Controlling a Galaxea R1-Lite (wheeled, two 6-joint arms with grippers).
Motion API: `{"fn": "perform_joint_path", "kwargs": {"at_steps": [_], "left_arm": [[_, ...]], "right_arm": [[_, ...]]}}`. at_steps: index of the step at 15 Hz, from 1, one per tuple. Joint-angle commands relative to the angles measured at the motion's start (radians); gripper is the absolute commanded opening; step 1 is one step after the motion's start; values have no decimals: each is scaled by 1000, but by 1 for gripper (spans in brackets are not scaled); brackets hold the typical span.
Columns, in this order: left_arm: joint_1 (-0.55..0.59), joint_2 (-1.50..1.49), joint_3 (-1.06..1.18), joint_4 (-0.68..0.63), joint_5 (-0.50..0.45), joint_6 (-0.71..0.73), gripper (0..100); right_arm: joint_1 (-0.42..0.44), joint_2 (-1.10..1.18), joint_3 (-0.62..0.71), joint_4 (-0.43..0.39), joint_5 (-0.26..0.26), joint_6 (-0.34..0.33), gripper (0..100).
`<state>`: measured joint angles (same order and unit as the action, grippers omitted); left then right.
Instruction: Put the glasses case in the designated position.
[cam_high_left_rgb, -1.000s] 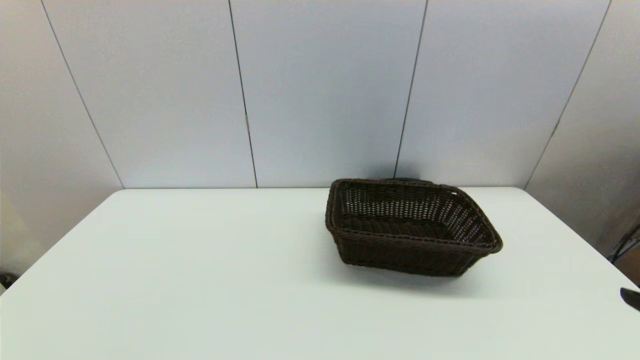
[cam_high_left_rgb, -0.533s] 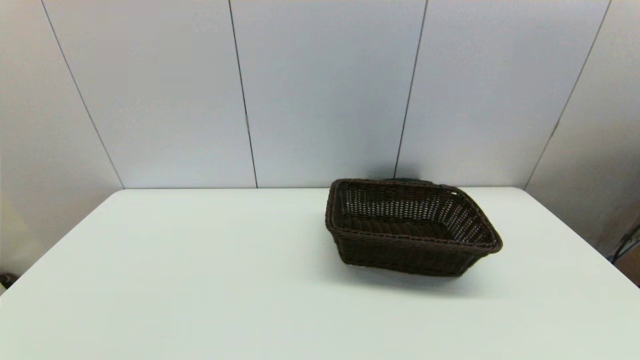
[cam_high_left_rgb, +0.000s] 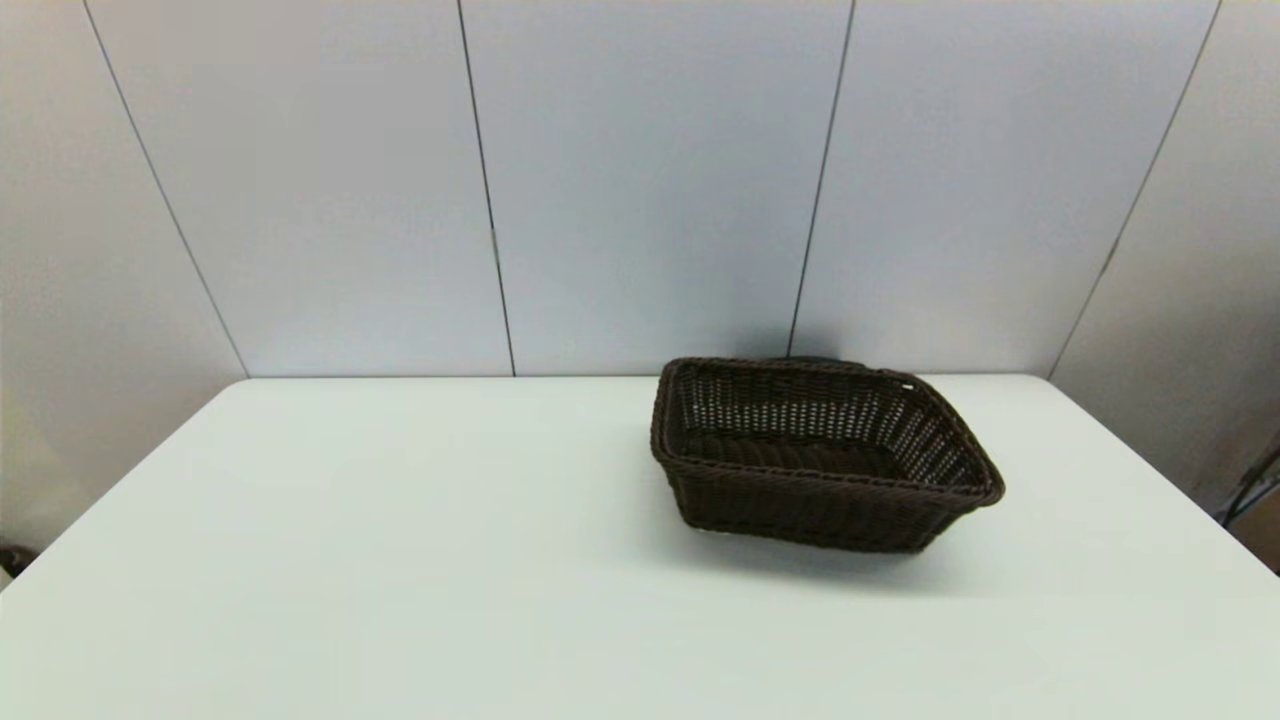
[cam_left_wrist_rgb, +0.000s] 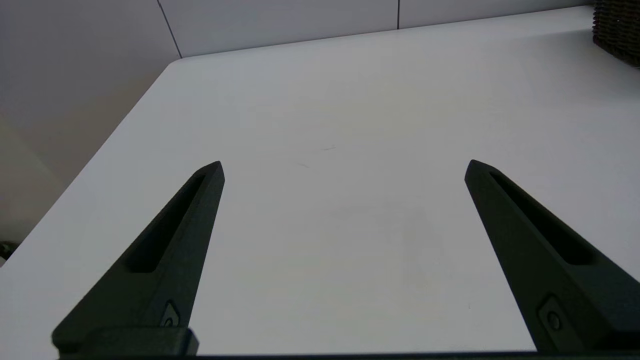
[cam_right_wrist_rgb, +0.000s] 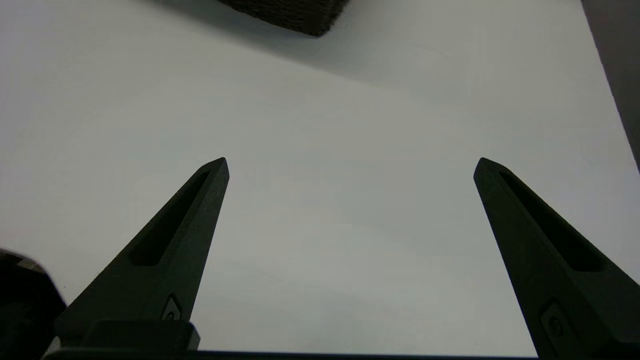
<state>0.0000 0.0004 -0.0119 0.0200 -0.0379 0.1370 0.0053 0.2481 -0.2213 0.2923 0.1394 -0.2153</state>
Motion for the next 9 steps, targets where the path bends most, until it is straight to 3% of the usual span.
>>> {"fn": "perform_joint_path", "kwargs": {"at_steps": [1,4,7,9], "left_arm": [[0,1,1,0,1,1,100],[0,1,0,0,0,1,100],[0,1,0,0,0,1,100],[0,1,1,0,1,1,100]], "right_arm": [[-1,-119,65,-53,-55,36,100],[-4,-179,181,-274,-60,37,100],[-4,-196,220,-283,-87,45,100],[-5,-230,220,-285,-87,86,100]]}}
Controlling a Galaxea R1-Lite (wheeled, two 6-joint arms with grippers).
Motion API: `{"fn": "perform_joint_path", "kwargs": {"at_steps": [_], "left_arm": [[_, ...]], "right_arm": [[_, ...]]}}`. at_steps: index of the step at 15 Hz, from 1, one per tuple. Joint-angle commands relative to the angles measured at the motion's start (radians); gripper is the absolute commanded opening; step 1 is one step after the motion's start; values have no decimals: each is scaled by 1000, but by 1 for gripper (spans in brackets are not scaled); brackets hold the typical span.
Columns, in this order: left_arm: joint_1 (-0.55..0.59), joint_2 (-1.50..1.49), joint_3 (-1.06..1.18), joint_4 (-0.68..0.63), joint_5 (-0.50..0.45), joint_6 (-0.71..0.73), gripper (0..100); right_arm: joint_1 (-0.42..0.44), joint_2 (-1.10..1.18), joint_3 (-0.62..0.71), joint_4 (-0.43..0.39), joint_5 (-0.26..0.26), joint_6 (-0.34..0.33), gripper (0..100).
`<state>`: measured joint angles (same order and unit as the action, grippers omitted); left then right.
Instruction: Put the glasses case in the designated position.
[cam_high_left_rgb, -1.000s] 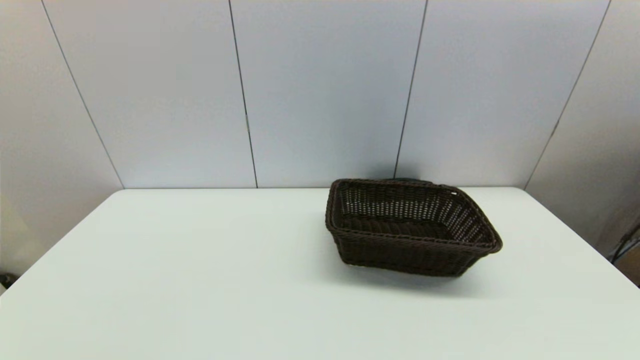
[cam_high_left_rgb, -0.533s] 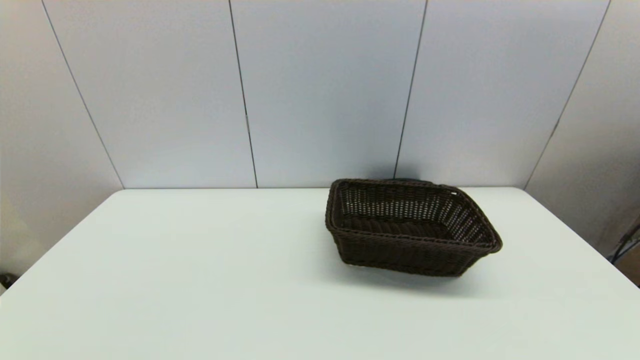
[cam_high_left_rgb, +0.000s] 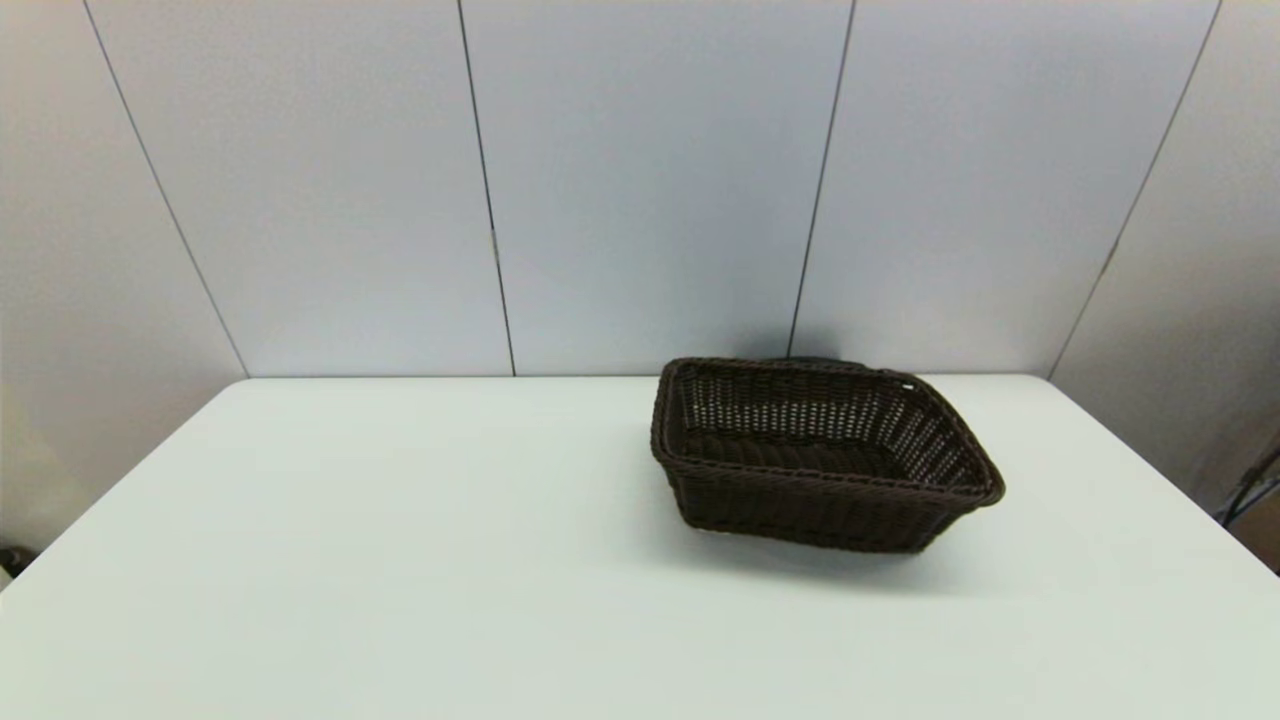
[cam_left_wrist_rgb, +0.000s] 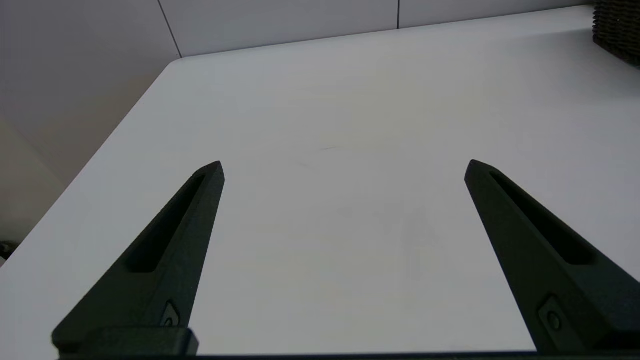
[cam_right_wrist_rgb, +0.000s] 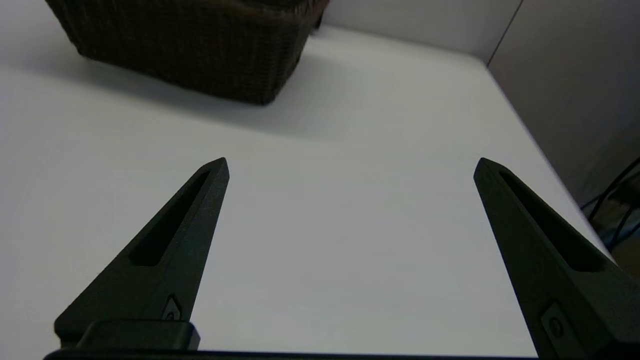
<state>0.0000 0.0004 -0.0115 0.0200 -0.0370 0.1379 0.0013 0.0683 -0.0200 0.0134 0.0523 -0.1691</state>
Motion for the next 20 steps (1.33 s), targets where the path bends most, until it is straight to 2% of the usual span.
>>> {"fn": "perform_joint_path", "kwargs": {"at_steps": [1,6,11,20], "left_arm": [[0,1,-1,0,0,2,100],[0,1,-1,0,-1,0,100],[0,1,-1,0,-1,0,100],[0,1,-1,0,0,0,100]], "right_arm": [[-1,-67,18,-7,-2,59,100],[-1,-67,20,-6,-3,79,100],[-1,-67,20,-9,-26,146,100],[-1,-67,20,-9,-26,145,100]]}}
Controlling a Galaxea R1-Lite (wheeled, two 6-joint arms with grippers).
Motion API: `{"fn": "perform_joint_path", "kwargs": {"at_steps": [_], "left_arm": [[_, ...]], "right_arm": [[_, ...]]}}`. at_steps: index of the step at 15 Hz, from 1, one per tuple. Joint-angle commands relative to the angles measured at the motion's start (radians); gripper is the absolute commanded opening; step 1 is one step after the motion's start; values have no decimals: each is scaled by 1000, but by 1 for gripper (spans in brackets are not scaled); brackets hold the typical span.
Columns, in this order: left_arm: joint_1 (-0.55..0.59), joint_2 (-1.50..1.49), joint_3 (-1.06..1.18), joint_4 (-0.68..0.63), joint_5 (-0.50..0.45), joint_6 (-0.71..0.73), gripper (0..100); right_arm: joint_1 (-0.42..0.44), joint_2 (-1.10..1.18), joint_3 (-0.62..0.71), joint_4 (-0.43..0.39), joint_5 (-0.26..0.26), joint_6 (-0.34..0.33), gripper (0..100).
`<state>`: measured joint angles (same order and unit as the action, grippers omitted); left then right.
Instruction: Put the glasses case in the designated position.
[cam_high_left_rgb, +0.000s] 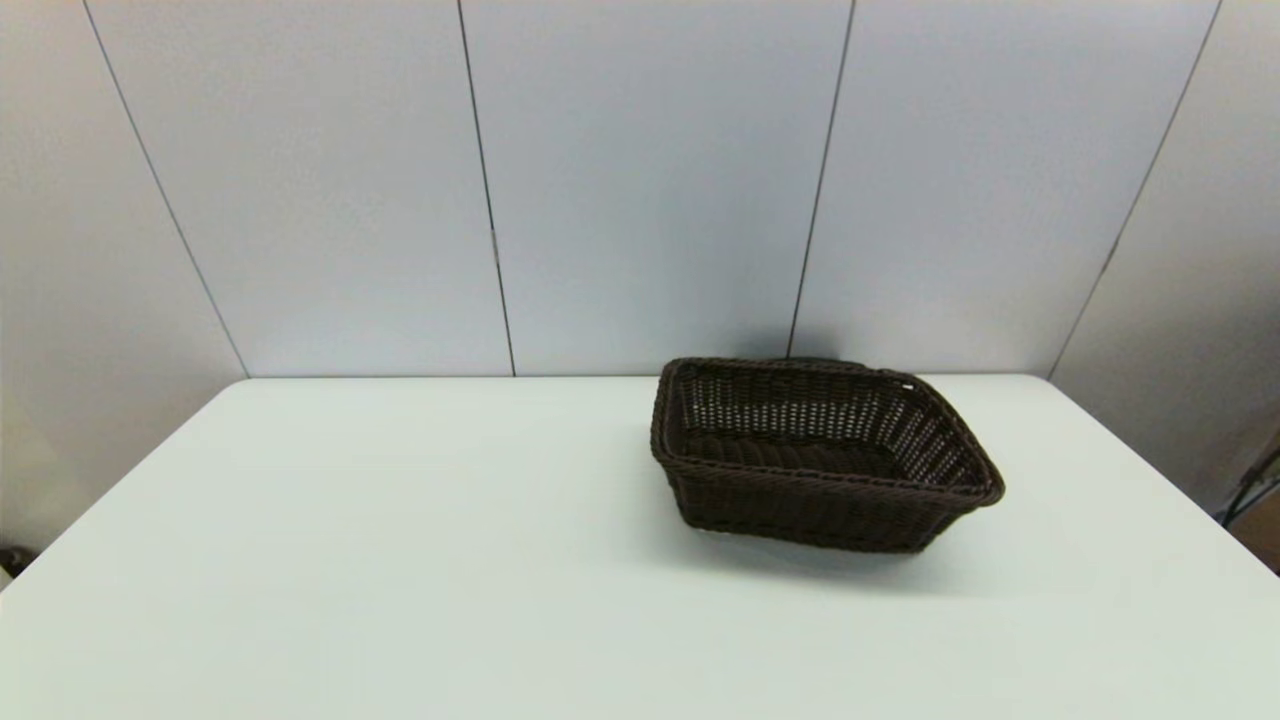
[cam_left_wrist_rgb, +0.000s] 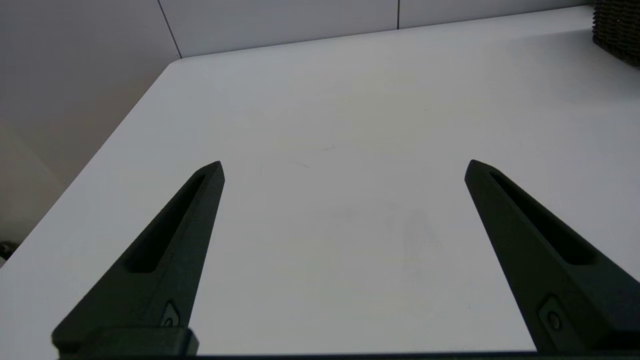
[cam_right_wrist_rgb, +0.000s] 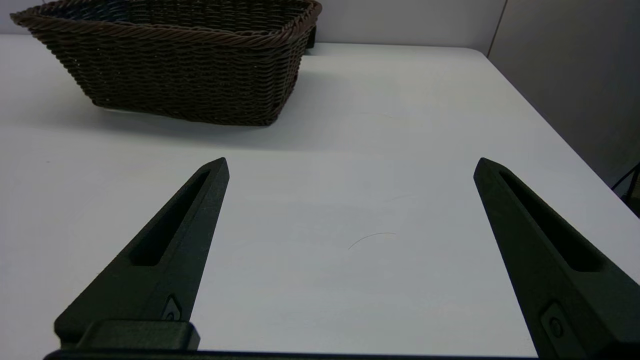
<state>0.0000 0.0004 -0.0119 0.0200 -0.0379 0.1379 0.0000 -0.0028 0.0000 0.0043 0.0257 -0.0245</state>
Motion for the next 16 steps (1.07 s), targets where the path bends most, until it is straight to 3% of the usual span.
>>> {"fn": "perform_joint_path", "kwargs": {"at_steps": [1,10,16], "left_arm": [[0,1,0,0,0,0,100],[0,1,0,0,1,2,100],[0,1,0,0,0,0,100]], "right_arm": [[0,4,0,0,0,0,100],[0,4,0,0,-1,1,100],[0,4,0,-3,-30,35,100]]}}
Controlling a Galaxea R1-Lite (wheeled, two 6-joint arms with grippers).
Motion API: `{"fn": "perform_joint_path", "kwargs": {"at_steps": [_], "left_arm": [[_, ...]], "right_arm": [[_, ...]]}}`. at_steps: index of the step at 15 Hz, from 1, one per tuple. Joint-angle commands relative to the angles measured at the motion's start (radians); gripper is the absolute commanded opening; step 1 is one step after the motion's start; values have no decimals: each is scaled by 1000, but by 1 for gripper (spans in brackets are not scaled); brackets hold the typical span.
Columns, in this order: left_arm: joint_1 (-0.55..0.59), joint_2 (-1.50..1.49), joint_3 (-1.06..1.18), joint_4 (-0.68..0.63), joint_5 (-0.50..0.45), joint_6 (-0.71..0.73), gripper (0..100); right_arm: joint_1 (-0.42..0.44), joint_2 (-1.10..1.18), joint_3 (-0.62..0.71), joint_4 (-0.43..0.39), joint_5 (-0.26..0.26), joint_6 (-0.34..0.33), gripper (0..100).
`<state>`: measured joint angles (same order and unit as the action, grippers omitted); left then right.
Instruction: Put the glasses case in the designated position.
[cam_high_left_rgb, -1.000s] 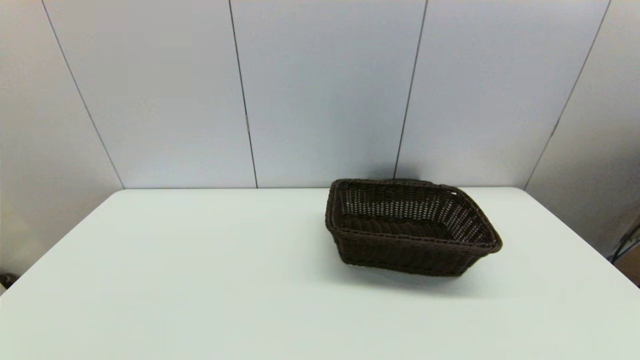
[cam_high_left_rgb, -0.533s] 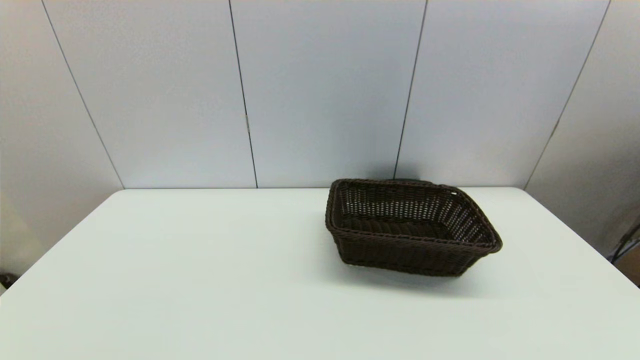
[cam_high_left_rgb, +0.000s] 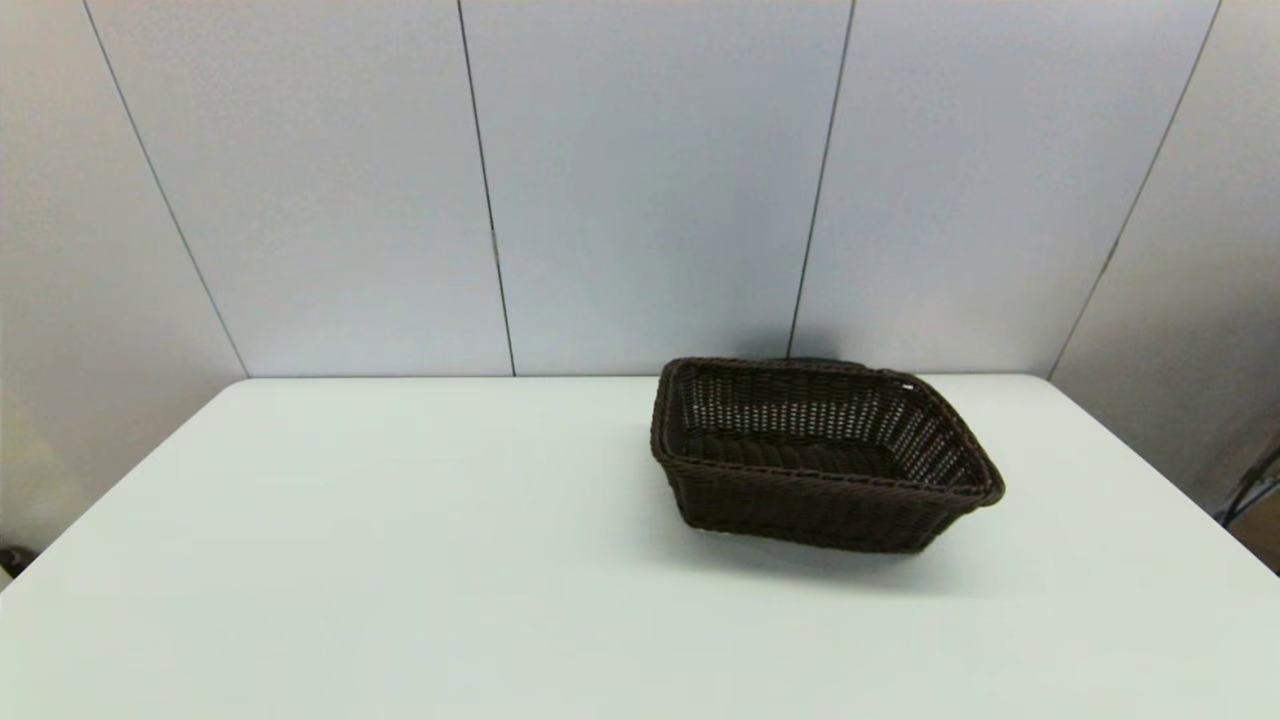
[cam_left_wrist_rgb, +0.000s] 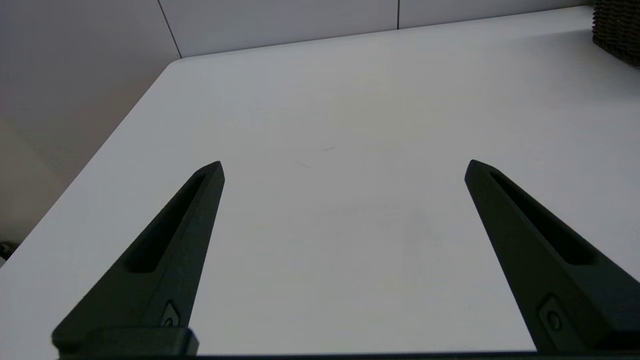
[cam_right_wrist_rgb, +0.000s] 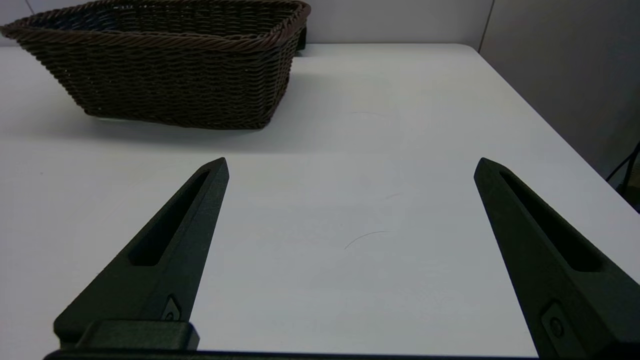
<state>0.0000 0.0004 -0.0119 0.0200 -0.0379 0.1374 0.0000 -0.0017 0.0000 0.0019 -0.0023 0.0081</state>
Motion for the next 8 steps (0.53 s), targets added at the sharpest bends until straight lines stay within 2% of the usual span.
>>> {"fn": "perform_joint_path", "kwargs": {"at_steps": [1,8], "left_arm": [[0,1,1,0,1,1,100],[0,1,0,0,0,1,100]], "right_arm": [[0,3,0,0,-1,1,100],[0,3,0,0,-1,1,100]]}}
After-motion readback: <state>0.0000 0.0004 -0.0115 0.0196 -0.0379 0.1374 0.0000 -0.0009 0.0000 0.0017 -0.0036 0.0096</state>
